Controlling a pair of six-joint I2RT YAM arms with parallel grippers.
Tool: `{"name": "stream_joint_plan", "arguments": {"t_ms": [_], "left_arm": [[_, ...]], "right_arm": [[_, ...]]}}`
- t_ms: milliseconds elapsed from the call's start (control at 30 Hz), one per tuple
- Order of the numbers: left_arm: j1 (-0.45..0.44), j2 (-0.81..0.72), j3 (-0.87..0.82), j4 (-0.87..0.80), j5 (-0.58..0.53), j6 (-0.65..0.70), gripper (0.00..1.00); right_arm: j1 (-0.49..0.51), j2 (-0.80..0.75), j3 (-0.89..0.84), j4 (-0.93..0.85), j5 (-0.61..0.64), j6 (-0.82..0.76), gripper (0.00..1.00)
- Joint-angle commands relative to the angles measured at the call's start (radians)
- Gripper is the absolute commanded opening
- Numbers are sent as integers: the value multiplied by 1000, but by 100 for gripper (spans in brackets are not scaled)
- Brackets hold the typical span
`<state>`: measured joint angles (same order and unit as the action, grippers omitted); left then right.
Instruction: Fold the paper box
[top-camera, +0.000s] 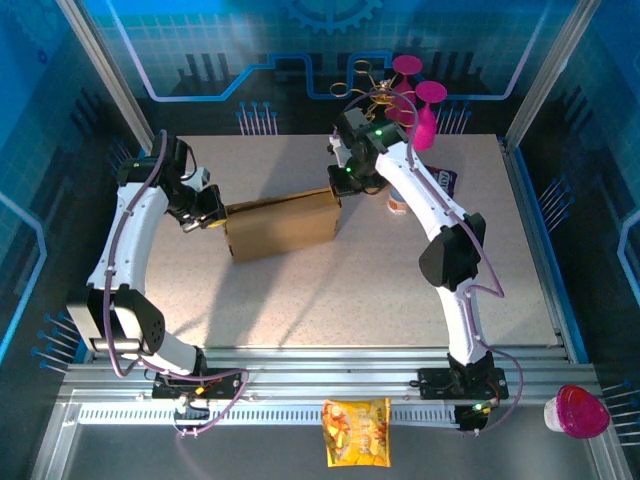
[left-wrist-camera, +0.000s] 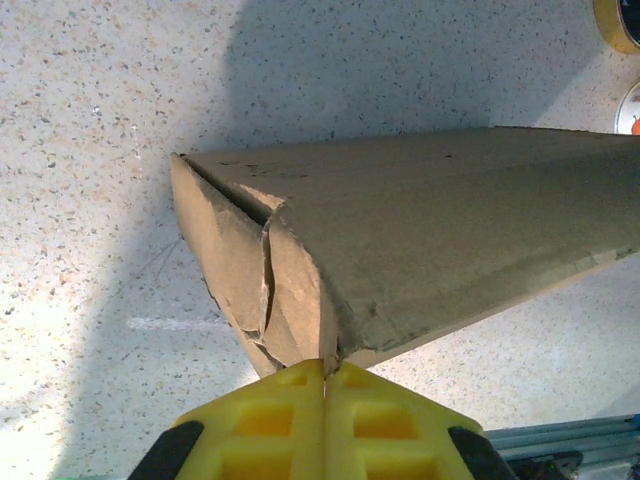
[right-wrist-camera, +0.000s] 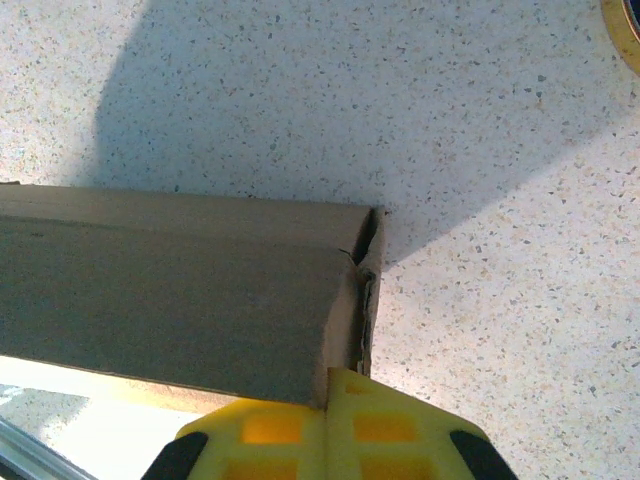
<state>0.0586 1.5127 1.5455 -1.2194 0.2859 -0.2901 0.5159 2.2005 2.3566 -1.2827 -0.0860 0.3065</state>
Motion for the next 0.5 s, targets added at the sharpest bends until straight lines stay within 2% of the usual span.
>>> {"name": "stream_joint_plan", "arguments": {"t_ms": [0,467], "left_arm": [[-6,-20,7,-16,61,-37,0],[-6,-39,-13,4,120,-104,0]], "right_arm": [[1,44,20,-78,-6,3,0],[-8,81,90,-125,-41,9,0]]}}
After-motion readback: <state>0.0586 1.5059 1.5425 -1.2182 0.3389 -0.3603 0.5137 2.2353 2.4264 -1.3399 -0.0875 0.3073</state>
